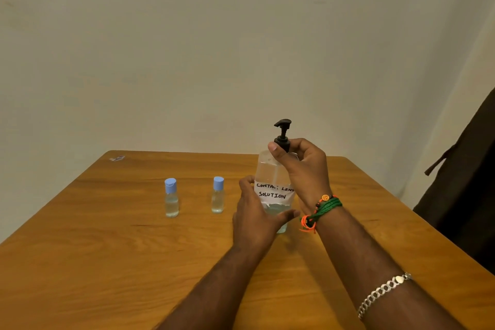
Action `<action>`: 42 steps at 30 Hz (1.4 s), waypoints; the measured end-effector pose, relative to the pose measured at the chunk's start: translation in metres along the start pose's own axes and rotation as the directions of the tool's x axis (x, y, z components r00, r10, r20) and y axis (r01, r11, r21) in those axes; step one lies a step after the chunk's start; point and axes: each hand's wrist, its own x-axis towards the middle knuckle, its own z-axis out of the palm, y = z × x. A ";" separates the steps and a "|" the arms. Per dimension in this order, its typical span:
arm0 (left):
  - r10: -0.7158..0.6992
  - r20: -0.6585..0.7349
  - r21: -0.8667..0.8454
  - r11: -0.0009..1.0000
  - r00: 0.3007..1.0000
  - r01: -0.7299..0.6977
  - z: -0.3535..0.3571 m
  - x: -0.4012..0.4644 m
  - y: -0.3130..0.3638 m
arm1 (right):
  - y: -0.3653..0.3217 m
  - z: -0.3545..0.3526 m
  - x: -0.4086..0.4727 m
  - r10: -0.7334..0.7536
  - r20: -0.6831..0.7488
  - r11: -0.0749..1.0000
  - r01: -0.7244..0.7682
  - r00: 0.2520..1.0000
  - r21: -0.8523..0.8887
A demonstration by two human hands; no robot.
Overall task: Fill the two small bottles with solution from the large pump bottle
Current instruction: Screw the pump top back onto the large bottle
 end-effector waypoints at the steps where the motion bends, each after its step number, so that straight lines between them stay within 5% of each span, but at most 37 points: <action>1: -0.002 -0.003 0.006 1.000 1.000 0.002 0.000 0.000 0.000 | 0.000 0.001 0.000 -0.002 -0.010 1.000 0.002 1.000 -0.009; 21: 0.025 -0.008 0.052 0.998 1.000 -0.025 -0.001 -0.006 -0.002 | 0.012 0.007 -0.008 -0.121 -0.073 0.992 0.119 0.990 -0.031; 30: 0.048 0.047 -0.007 0.999 0.998 -0.048 -0.004 -0.006 -0.007 | 0.049 -0.024 -0.031 -0.008 0.193 0.976 0.050 0.981 -0.213; 35: 0.040 0.022 -0.033 0.999 0.999 -0.039 -0.011 -0.008 -0.011 | 0.071 -0.027 -0.039 0.097 0.192 0.979 -0.059 0.977 -0.194; 42: 0.106 -0.146 0.170 0.982 0.984 -0.081 -0.069 -0.013 -0.025 | 0.077 -0.018 -0.025 0.112 0.130 0.967 -0.078 0.985 -0.244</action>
